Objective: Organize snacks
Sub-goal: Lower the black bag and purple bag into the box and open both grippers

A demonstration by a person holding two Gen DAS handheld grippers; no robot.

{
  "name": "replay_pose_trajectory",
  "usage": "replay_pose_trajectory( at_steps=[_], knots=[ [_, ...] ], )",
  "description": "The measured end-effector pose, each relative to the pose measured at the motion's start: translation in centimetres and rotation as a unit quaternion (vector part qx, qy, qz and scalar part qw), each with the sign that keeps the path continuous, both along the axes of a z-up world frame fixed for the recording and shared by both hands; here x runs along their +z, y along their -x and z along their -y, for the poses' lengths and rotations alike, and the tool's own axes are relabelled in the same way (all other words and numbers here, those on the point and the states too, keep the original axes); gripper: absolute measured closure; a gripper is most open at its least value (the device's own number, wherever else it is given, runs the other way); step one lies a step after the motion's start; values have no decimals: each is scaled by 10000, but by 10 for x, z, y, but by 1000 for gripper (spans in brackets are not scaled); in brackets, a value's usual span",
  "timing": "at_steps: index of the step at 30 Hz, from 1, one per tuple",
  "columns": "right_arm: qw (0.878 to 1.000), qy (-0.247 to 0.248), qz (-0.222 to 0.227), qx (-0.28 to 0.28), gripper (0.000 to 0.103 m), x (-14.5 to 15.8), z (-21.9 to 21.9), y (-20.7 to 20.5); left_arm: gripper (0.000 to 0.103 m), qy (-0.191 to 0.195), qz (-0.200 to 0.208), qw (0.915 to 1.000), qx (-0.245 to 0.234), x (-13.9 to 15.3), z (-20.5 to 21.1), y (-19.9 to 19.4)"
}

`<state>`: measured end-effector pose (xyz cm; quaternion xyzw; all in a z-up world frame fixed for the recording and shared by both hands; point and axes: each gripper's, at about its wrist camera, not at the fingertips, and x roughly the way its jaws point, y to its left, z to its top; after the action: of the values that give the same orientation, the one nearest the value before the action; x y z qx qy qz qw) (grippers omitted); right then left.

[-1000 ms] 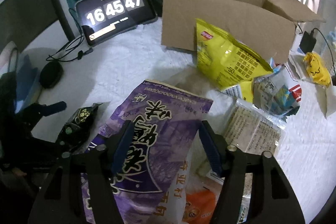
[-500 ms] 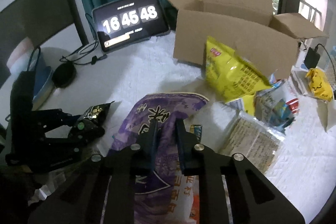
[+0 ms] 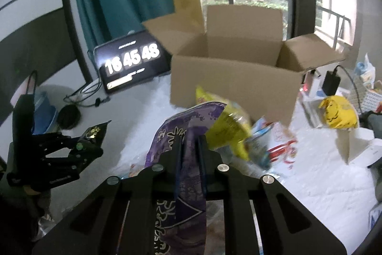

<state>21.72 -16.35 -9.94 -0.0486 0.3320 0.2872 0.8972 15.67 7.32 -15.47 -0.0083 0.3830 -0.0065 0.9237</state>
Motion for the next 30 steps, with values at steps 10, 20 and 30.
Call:
replay_pose_trajectory(
  at_steps=[10, 20, 30],
  knots=[
    [9993, -147, 264, -242, 89, 21, 29, -20, 65, 10, 268, 9994, -208, 27, 18, -23],
    [9973, -204, 605, -363, 89, 44, 42, -48, 65, -42, 744, 9960, -490, 62, 39, -62],
    [9936, -332, 922, -569, 89, 67, 52, -92, 65, 16, 1104, 9919, -624, 92, 42, -116]
  ],
)
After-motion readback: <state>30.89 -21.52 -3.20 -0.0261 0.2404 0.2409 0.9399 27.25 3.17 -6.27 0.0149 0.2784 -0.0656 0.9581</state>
